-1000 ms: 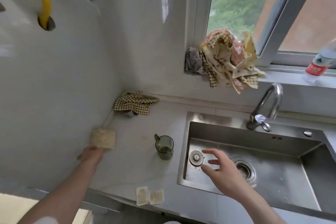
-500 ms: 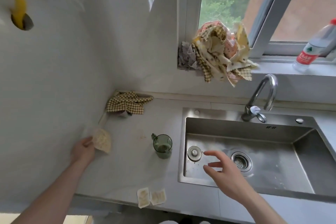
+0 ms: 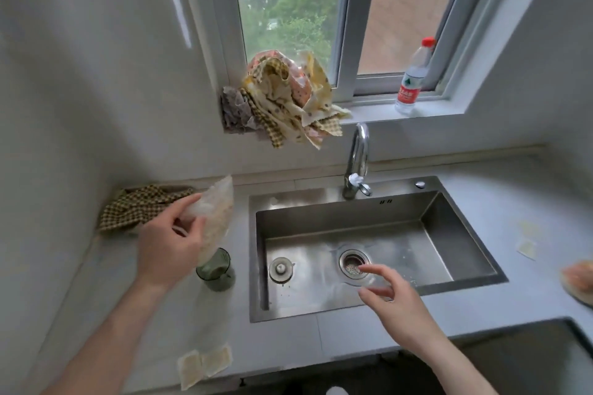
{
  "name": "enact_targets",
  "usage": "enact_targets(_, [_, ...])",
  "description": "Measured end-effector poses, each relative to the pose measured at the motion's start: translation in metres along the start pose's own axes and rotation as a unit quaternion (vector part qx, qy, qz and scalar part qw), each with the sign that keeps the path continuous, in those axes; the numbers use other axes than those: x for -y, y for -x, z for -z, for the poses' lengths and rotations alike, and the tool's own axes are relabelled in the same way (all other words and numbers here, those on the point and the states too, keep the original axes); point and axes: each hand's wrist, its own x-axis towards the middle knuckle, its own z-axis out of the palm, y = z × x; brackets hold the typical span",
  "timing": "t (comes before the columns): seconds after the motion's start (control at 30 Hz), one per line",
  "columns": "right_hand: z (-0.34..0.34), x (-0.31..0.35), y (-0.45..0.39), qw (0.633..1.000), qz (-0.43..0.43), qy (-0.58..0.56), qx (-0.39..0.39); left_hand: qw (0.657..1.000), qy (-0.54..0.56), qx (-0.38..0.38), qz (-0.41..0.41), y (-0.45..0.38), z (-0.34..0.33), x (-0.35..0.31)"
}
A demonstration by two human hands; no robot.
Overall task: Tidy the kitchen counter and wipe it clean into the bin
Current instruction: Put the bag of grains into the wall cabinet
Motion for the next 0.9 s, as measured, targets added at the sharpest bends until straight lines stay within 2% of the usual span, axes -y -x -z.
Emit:
enact_targets(0.1, [0.043, -0.020, 0.029, 0.999, -0.027, -0.014, -0.041, 0.992, 0.043, 0.098, -0.072, 0.020, -0.044, -0.061])
enact_targets(0.17, [0.065, -0.031, 0.043, 0.997, -0.037, -0.022, -0.057, 0.984, 0.059, 0.143, -0.087, 0.031, -0.069, -0.089])
enact_targets(0.4, [0.168, -0.105, 0.114, 0.978, -0.099, -0.074, -0.167, 0.934, 0.074, 0.296, -0.185, 0.107, -0.191, -0.192])
enact_targets(0.6, [0.231, -0.166, 0.164, 0.958, -0.141, -0.089, -0.232, 0.897, 0.067, 0.365, -0.240, 0.164, -0.275, -0.264])
enact_targets(0.9, [0.304, -0.208, 0.167, 0.925, -0.173, -0.118, -0.317, 0.811, -0.038, 0.445, -0.379, 0.185, -0.393, -0.363])
